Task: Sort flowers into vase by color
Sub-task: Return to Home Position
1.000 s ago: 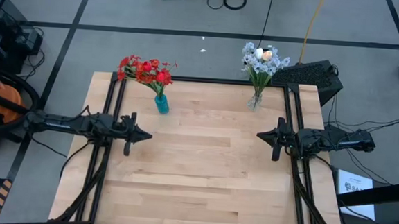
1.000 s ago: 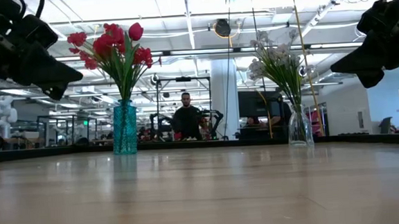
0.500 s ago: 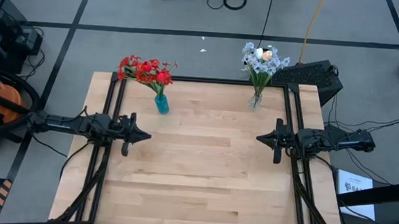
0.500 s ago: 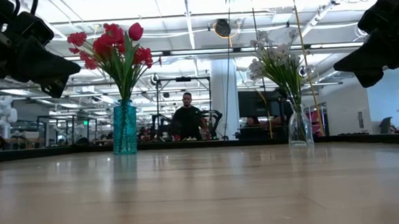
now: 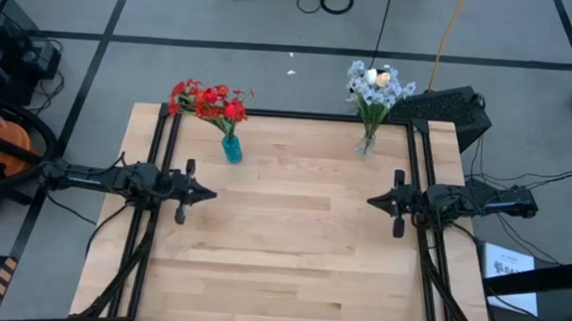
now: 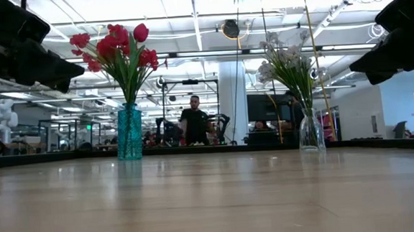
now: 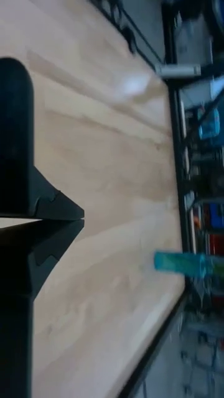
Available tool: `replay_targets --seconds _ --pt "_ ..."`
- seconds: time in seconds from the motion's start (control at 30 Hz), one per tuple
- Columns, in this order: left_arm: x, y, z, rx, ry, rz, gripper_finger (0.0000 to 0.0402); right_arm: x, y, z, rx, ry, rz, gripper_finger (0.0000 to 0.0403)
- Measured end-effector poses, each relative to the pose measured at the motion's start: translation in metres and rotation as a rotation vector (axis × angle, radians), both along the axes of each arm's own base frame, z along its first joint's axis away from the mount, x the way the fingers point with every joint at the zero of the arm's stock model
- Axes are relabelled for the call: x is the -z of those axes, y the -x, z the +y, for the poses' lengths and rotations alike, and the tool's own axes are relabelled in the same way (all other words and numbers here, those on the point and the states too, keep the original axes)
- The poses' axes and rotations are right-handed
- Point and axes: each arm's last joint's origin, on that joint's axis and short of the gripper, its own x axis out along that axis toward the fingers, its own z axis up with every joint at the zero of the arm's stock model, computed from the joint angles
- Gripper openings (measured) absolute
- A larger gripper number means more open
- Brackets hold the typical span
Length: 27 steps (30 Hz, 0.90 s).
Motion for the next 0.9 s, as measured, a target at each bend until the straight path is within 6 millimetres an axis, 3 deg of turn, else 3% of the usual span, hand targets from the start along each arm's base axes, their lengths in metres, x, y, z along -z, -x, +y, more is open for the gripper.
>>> replay_targets --seconds 0.33,0.9 --pt "0.0047 -0.0033 -0.0016 0.049 -0.004 -0.085 0.0018 0.0002 0.0 0.0039 -0.137 -0.012 0.006 0.0" --pt "0.005 -0.0035 -0.0017 0.049 -0.005 -0.083 0.0018 0.0002 0.0002 0.0055 -0.2 0.009 0.007 0.0"
